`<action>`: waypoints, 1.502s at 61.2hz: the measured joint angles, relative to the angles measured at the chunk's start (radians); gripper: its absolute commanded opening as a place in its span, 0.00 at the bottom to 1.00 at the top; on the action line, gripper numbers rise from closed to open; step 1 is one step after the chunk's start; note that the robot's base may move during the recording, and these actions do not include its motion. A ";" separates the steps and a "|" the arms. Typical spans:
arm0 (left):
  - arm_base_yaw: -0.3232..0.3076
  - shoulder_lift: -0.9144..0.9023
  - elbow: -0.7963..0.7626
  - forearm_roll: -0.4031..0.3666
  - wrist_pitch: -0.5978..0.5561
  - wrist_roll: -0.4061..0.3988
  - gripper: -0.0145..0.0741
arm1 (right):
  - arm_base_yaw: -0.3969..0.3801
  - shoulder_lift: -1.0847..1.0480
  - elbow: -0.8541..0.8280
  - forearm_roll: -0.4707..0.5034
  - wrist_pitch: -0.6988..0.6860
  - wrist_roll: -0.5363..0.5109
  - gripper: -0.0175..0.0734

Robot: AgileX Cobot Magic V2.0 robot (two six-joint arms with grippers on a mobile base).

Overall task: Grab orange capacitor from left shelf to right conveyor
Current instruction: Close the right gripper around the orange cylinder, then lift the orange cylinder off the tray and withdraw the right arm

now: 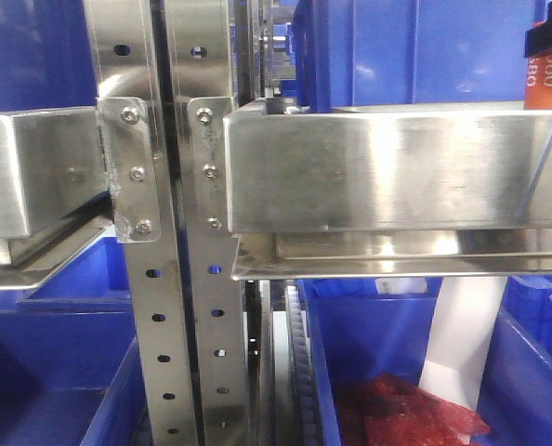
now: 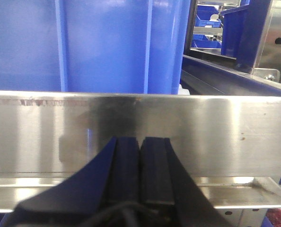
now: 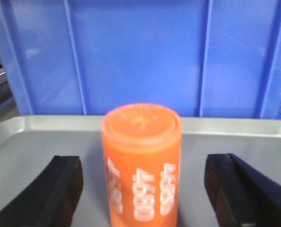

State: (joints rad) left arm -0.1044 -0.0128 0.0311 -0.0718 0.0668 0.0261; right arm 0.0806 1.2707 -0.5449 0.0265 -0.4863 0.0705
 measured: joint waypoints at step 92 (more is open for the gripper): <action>0.000 0.000 0.000 0.000 0.000 0.000 0.02 | -0.011 -0.262 -0.079 -0.076 0.338 0.004 0.25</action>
State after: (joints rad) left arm -0.1044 -0.0128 0.0311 -0.0718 0.0668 0.0261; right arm 0.0699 1.0091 -0.6241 -0.0494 -0.1483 0.0741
